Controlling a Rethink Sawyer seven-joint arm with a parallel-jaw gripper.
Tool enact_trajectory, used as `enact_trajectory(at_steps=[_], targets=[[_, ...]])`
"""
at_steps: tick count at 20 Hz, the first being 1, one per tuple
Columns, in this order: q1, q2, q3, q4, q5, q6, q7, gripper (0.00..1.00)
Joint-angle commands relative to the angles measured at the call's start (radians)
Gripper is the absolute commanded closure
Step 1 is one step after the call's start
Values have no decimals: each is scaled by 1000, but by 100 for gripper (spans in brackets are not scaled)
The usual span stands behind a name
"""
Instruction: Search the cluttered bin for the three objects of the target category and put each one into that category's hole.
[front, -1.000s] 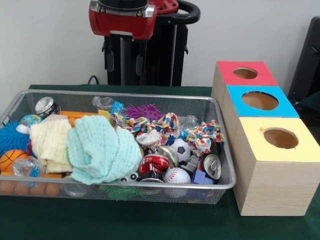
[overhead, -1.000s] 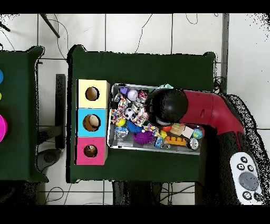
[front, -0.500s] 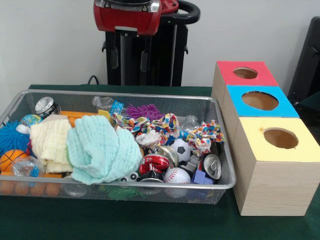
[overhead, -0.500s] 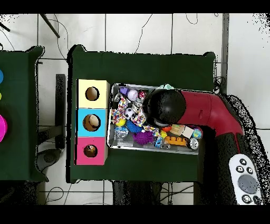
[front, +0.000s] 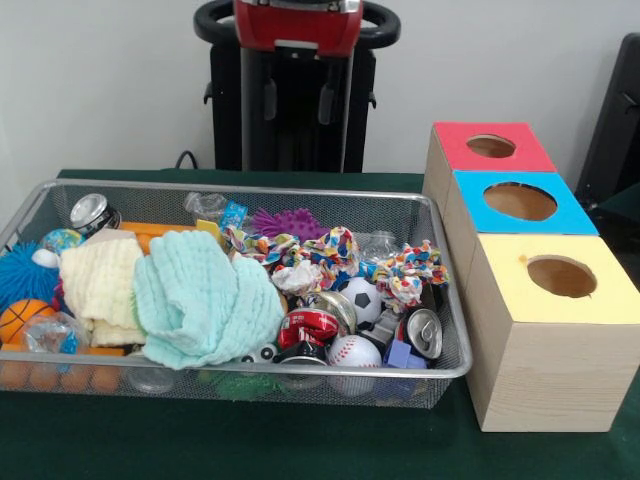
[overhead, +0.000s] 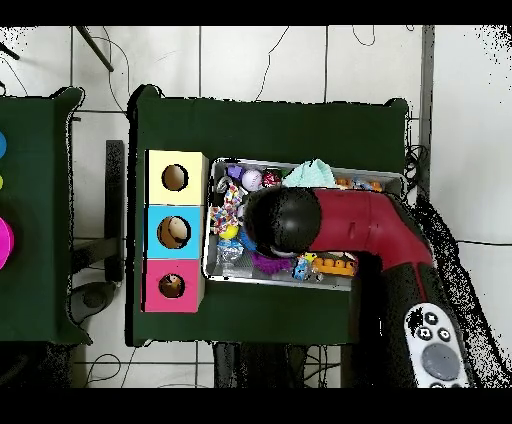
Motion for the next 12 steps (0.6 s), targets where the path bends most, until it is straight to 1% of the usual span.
enact_trajectory(at_steps=[1, 6, 9, 12], targets=[[63, 10, 3, 147, -13, -111, 111, 0], [116, 47, -27, 166, -9, -189, 190, 0], [148, 84, -47, 171, -6, -253, 231, 0], [171, 116, -65, 169, 2, -298, 243, 0]])
